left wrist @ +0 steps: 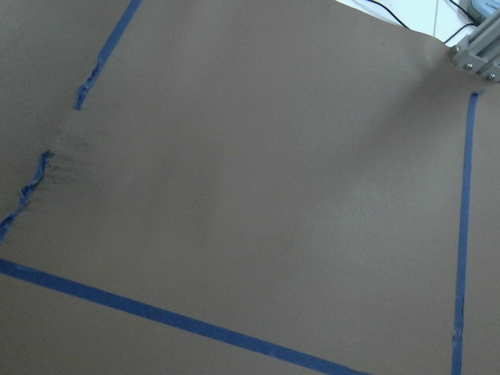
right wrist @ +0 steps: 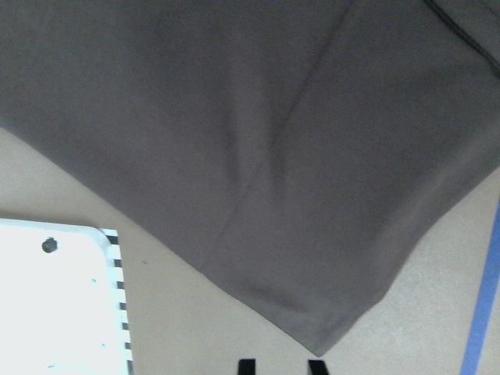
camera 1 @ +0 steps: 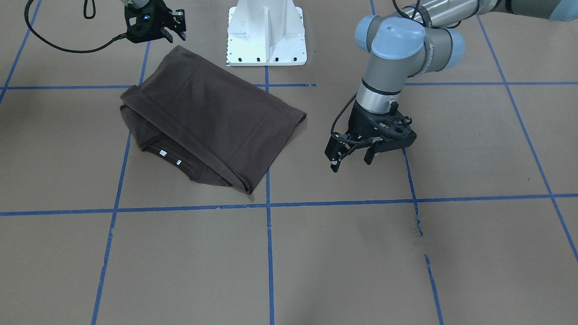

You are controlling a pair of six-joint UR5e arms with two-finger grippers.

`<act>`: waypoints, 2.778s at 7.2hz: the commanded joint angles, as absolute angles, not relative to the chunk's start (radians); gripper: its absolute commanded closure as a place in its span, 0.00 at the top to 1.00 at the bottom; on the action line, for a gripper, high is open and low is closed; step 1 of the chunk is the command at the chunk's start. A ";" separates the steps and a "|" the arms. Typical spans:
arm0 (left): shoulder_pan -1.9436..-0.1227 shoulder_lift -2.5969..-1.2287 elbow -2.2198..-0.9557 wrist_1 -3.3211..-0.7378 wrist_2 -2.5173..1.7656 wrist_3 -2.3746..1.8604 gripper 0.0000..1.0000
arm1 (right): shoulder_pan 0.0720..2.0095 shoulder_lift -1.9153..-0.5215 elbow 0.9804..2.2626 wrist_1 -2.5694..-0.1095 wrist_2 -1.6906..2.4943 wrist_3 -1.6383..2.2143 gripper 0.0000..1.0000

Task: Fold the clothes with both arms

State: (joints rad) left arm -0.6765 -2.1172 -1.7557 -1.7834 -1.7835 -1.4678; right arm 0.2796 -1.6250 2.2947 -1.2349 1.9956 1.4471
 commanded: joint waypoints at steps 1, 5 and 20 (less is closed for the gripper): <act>-0.547 -2.114 -1.799 -1.738 -1.787 -1.642 1.00 | 0.438 -1.531 2.278 -1.235 1.990 1.440 1.00; -0.338 -2.111 -1.767 -1.743 -1.691 -1.828 0.91 | 0.557 -1.459 2.237 -1.235 1.991 1.436 1.00; -0.565 -2.121 -1.691 -1.756 -1.672 -1.596 0.00 | 0.581 -1.459 2.224 -1.244 1.990 1.434 1.00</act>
State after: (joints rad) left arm -0.4936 -2.1176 -1.7223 -1.7435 -1.6739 -1.6755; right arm 0.5780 -1.4576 2.2244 -1.2399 1.9896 1.4348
